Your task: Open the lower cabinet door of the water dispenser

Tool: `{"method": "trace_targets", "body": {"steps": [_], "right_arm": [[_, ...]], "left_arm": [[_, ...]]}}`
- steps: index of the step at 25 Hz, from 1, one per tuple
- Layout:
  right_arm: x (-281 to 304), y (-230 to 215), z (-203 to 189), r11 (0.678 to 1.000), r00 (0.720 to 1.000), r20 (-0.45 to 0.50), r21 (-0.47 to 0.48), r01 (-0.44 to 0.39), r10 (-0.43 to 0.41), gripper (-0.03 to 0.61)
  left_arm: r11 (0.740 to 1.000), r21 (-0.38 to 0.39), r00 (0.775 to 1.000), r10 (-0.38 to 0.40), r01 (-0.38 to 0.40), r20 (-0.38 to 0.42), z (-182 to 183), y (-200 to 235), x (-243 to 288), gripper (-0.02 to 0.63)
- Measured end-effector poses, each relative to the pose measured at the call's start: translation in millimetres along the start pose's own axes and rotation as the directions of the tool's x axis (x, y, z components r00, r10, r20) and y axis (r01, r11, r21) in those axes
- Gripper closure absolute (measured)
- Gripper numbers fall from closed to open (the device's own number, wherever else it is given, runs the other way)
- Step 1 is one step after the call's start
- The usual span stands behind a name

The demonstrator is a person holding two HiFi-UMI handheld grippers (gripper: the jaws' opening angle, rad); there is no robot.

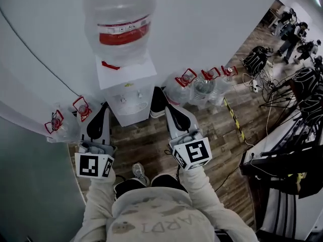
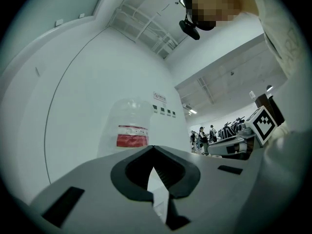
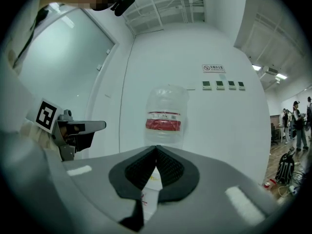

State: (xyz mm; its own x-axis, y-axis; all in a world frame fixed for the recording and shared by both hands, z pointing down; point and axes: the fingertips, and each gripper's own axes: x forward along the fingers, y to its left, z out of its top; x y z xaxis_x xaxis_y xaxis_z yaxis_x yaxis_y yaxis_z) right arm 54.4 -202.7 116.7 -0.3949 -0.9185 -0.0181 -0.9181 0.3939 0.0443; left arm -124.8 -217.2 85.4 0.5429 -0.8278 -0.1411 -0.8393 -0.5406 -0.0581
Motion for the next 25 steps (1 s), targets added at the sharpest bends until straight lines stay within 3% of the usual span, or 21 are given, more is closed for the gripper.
{"method": "trace_targets", "body": {"steps": [12, 25], "right_arm": [[48.9, -18.8, -33.7, 0.996, 0.995, -0.066, 0.035, 0.080, -0.077, 0.569], [79.9, -20.4, -107.9, 0.994, 0.981, -0.190, 0.090, 0.059, -0.041, 0.569]], "left_arm": [[0.996, -0.028, 0.996, -0.081, 0.080, -0.037, -37.9, 34.0, 51.1, 0.612], [0.994, -0.067, 0.989, -0.098, 0.090, -0.112, -102.4, 47.6, 62.0, 0.612]]}}
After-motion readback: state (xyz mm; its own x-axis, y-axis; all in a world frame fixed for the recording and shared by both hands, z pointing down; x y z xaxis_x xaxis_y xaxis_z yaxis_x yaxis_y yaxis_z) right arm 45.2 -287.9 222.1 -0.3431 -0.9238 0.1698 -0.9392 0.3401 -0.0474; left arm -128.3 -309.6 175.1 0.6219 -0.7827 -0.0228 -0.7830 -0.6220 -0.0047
